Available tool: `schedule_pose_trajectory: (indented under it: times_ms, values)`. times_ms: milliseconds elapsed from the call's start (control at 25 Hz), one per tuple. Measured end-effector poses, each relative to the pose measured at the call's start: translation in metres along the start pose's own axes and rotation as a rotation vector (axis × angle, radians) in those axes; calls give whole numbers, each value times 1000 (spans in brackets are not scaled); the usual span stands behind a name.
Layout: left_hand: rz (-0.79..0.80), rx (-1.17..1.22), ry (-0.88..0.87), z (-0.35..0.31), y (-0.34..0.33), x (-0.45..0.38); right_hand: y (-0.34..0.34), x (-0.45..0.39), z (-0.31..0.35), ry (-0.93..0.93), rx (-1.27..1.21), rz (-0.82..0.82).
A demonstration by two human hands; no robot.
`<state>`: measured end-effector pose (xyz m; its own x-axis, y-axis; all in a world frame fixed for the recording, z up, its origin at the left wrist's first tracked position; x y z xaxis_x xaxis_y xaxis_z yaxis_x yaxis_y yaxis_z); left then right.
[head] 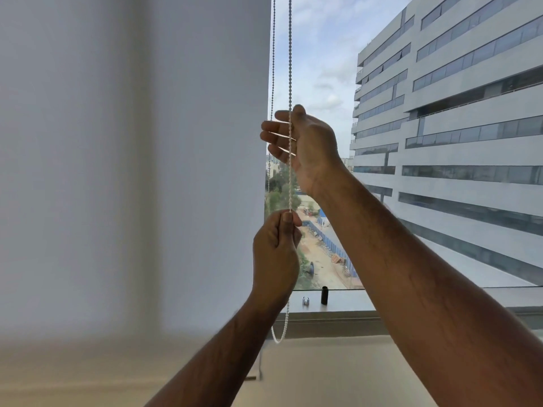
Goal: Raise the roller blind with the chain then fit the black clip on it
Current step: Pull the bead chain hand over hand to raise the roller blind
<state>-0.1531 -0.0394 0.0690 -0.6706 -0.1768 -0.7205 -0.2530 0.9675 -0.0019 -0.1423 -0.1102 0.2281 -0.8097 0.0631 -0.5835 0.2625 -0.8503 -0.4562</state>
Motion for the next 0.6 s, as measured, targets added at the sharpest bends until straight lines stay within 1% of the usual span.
schedule_pose_trajectory:
  times_ms: [120,320,400,520,600]
  values:
    - [24,-16,9,8,-1,15,-7,-8,3,-10,-2,-23]
    - [42,3,33,19,0,29,2,-8,-8,47,54,-37]
    - [74,40,81,27,-4,37,9,0,-15,56,63,-49]
    - [134,153,204,45,-10,53,21,17,-25,84,75,-55]
    - [164,215,238,52,-11,55,27,29,-33,94,68,-48]
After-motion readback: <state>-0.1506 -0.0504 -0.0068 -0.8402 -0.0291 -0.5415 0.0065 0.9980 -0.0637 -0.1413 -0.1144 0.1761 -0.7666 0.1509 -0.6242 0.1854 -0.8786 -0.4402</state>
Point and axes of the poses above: each hand's wrist, its own x-axis away from the middle knuckle, its own y-axis out of the back of the hand, z = x × y, the point moved 6 cm from there along -x, towards the middle knuckle, and after that the axes turned 15 degrees about -x, right-handed, at the moved point
